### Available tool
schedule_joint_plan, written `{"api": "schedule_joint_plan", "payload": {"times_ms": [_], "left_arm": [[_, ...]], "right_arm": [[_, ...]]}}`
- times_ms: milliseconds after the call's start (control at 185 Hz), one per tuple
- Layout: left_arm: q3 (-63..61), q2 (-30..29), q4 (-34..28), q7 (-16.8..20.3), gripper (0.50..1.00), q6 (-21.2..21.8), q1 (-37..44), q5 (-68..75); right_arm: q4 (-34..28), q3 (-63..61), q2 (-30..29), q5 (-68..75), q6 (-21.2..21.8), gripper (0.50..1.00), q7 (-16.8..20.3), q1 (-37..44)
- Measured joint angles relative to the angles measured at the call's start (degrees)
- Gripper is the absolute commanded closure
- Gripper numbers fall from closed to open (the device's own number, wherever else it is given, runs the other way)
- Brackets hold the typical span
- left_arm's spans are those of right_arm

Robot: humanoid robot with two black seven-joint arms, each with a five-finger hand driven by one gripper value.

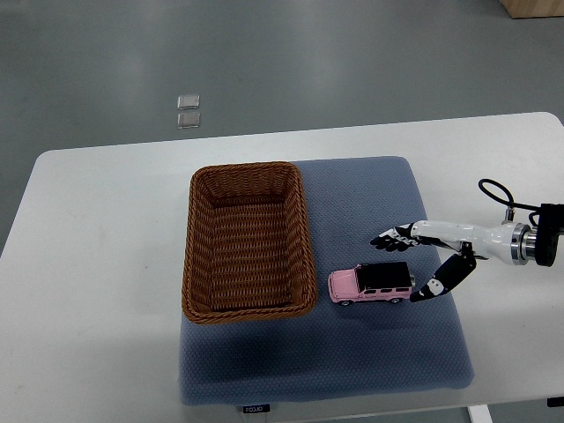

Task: Place pink car in brown basket
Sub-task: 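Reach the right hand down over the pink toy car, then close the right hand fingers around the pink car's body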

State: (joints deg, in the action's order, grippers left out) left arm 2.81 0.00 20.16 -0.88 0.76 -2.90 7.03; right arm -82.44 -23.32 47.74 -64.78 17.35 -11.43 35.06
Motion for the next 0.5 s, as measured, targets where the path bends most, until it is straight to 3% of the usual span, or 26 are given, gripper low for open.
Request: {"api": "schedule_joint_plan", "payload": {"times_ms": [233, 498], "left_arm": [[0.0, 0.0, -0.34, 0.0, 0.5, 0.04, 0.0, 0.0], [0.0, 0.0, -0.47, 0.0, 0.5, -0.03, 0.0, 0.0]], "right_arm": [[0.4, -0.16, -2.72, -0.82, -2.86, 0.605, 0.0, -1.79], [1.41, -0.19, -5.43, -1.29, -4.64, 0.671, -0.07, -2.55]]}}
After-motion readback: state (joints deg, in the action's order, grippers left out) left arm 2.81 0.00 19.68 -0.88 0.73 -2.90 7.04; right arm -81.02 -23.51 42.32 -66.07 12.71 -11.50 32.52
